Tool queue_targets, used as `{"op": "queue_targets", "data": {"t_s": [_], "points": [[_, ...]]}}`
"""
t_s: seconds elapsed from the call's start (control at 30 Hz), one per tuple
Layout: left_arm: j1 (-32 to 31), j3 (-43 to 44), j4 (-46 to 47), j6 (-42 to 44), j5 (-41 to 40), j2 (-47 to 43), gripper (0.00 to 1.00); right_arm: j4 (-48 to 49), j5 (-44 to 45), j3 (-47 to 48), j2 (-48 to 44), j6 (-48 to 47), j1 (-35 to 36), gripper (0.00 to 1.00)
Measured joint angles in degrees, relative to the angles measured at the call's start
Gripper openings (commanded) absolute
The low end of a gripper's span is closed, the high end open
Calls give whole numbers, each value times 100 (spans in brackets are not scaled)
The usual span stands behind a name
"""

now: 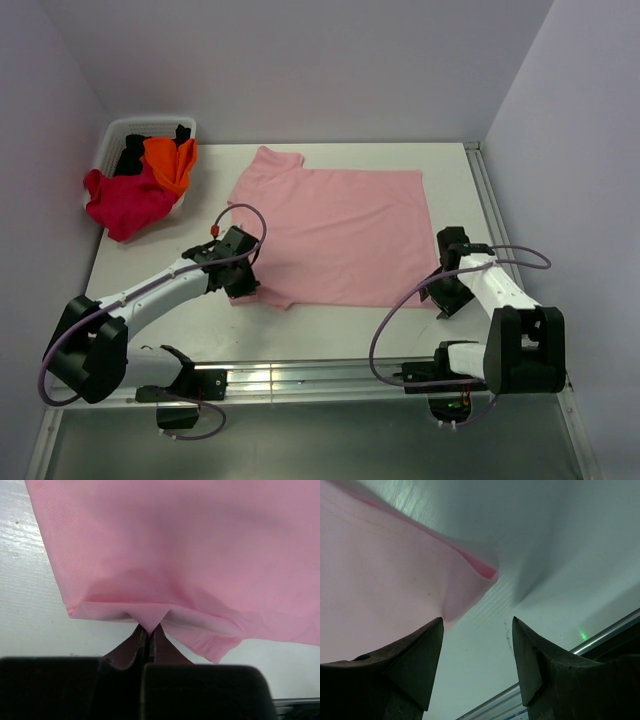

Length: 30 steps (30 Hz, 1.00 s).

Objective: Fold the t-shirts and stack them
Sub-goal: Grap the side of the flattened tshirt closest away from the robot with both arms

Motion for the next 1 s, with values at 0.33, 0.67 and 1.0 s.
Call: {"op": "queue_targets", "data": {"t_s": [0.33, 0.67, 1.0], "points": [[264, -278, 105, 195, 166, -136, 0, 369, 245, 186, 793, 105, -264, 54], [474, -310, 105, 328, 299, -278, 0, 636, 179, 339, 1032, 131, -313, 13], [531, 662, -494, 505, 352, -116, 0, 249, 162, 448, 807, 48, -328, 0]]}}
